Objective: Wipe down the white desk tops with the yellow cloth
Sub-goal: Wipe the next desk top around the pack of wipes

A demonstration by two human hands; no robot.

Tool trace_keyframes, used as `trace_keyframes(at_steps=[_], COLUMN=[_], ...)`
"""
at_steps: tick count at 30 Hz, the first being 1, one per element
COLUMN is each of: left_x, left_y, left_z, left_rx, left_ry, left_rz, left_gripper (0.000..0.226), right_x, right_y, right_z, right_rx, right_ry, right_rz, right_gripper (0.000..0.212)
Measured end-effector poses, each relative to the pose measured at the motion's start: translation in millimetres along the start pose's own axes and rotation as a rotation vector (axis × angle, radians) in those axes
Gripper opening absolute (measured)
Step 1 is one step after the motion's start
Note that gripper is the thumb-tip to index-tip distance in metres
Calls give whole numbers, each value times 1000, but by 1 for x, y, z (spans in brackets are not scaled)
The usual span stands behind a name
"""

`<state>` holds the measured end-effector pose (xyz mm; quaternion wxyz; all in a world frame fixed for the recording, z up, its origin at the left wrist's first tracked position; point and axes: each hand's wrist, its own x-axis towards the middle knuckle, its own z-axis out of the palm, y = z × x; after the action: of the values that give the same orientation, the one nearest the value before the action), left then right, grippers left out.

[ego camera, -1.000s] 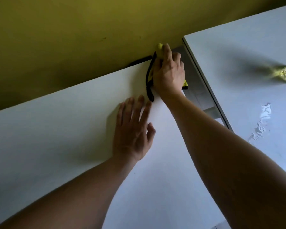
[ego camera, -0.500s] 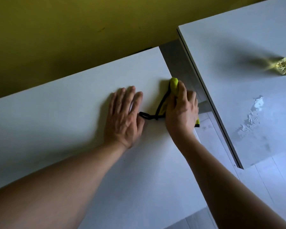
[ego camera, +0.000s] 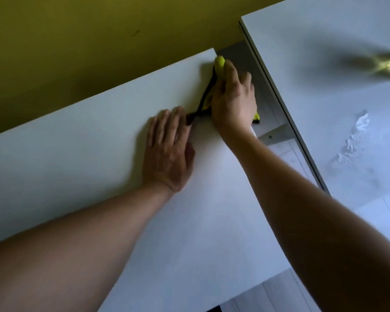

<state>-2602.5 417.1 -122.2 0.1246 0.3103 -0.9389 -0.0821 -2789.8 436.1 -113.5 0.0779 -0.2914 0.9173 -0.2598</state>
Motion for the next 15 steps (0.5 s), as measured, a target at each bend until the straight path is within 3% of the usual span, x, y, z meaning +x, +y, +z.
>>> trace_keyframes(at_steps=[7, 15], left_x=[0, 0], left_y=[5, 1], left_z=[-1, 1], left_rx=[-13, -17], left_ry=[-2, 42], left_rz=[-3, 3], left_gripper=[60, 55], right_x=[-119, -4], right_y=[62, -4], right_z=[-51, -4], right_rx=[8, -79], right_ry=[20, -15], right_rz=[174, 93], right_gripper=[55, 55])
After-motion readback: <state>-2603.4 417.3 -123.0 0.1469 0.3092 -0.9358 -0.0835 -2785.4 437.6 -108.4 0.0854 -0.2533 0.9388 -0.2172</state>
